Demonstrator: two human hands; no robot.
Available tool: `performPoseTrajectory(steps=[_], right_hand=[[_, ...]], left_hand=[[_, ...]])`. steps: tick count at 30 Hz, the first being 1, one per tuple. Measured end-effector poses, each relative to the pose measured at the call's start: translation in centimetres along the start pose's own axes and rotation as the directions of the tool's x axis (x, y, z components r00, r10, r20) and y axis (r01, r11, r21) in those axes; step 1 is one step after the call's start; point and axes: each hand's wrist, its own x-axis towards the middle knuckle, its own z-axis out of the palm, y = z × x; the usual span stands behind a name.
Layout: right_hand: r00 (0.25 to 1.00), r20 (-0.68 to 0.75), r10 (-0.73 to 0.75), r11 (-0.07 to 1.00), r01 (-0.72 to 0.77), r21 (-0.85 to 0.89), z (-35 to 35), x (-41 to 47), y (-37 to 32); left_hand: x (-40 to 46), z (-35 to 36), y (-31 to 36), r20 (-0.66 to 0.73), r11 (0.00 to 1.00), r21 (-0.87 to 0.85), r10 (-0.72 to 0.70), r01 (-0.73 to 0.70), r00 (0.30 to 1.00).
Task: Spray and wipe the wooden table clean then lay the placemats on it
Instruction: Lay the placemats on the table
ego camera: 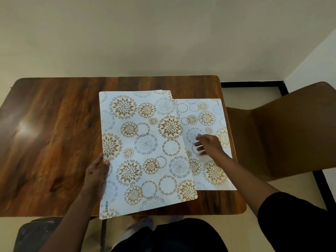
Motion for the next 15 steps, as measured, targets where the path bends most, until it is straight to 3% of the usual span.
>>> performPoseTrajectory(steps=[2, 5, 15], right_hand=[[0.975, 0.219, 0.041, 0.995, -0.06, 0.077, 1.7, -1.3, -2.2], [0.916, 0.4, 0.017, 0.995, -0.054, 0.082, 3.9, -2.7, -4.3], [0.934, 0.357, 0.013, 0.998, -0.035, 0.057, 11.6, -3.7, -7.7]], left_hand=[[0.1, -0.5, 0.2, 0.003, 1.0, -0.007, 0.009, -0.009, 1.0], [0.3, -1.3, 0.7, -0.003, 1.0, -0.02, 0.013, -0.013, 1.0], [2.6, -8.2, 3.7, 0.048, 0.999, -0.047, -0.024, 0.027, 0.999]])
